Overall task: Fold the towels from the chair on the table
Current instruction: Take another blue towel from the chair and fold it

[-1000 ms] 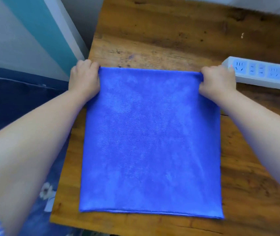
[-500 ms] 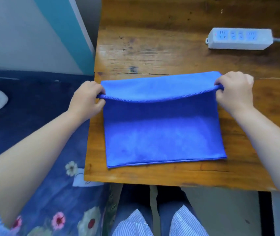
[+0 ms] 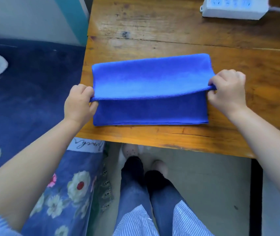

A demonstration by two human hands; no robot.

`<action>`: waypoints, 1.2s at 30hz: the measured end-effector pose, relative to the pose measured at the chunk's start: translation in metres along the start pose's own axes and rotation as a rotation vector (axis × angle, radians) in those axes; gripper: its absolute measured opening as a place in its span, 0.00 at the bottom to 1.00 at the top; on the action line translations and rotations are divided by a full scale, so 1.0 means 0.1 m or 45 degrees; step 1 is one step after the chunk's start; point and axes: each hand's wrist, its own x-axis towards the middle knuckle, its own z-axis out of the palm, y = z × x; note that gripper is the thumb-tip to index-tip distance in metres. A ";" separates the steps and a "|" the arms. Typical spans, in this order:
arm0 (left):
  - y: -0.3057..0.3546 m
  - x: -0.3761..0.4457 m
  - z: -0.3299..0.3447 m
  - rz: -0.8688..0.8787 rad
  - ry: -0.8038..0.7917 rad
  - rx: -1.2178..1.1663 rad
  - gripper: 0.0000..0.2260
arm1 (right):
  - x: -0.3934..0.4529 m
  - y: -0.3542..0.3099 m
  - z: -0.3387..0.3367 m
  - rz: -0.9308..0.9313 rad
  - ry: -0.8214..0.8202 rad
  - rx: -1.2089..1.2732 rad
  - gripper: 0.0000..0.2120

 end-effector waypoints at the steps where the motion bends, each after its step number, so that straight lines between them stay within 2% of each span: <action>1: 0.03 -0.06 0.02 -0.047 0.017 0.010 0.08 | -0.06 0.00 0.00 -0.012 0.005 0.016 0.07; 4: 0.06 -0.22 0.06 -0.145 0.033 0.061 0.03 | -0.20 -0.03 0.02 -0.075 0.021 0.065 0.06; 7: 0.03 -0.33 0.07 -0.244 0.022 0.119 0.03 | -0.33 -0.04 0.01 -0.155 0.062 0.092 0.06; 19: 0.08 -0.68 0.07 -0.241 -0.129 0.215 0.03 | -0.68 -0.11 0.01 -0.219 0.015 0.057 0.06; 23: 0.04 -0.71 0.10 -0.236 -0.214 0.260 0.04 | -0.76 -0.13 0.05 -0.209 -0.043 0.014 0.06; 29: 0.02 -0.78 0.13 -0.250 -0.444 0.403 0.08 | -0.92 -0.09 0.14 -0.111 -0.187 -0.031 0.06; 33: 0.08 -0.81 0.10 -0.267 -0.274 0.335 0.08 | -1.04 -0.13 0.07 -0.071 -0.176 -0.027 0.09; 36: 0.28 -0.71 0.12 -0.101 -0.157 0.148 0.10 | -0.90 -0.33 0.06 -0.097 -0.142 0.035 0.10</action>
